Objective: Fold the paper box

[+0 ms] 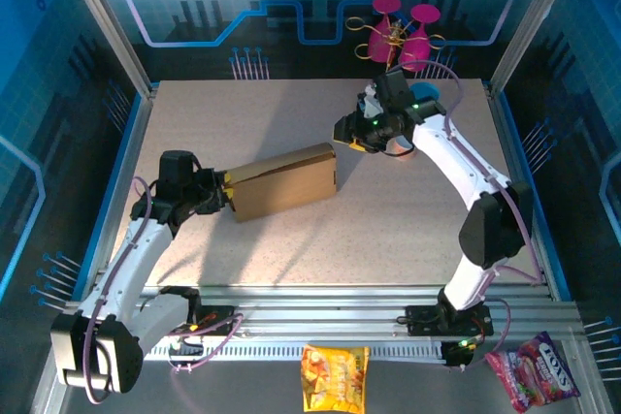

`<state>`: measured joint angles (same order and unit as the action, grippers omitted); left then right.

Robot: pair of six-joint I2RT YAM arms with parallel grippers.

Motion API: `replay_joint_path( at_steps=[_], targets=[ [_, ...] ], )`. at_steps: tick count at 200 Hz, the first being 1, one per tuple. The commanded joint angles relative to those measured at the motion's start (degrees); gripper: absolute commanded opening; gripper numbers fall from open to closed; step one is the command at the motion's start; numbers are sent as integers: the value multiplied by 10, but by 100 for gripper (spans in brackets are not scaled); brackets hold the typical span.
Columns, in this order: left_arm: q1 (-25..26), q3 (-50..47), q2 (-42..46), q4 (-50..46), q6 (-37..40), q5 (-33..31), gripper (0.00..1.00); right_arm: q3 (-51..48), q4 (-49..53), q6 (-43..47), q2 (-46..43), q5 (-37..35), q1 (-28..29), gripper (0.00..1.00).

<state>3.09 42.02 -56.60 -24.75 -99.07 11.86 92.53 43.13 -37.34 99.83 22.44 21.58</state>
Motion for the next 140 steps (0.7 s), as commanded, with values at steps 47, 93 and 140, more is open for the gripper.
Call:
replay_joint_path(
  at_steps=[47,93,140],
  targets=[
    [-2,-16,4,-39,6,8,23,-49,-40,-26,38,45,-5,43],
    [-2,-20,8,-41,20,21,23,-88,-50,-14,47,48,-7,32],
    [1,-35,35,-44,68,53,18,-125,-43,12,16,18,-6,11]
  ],
)
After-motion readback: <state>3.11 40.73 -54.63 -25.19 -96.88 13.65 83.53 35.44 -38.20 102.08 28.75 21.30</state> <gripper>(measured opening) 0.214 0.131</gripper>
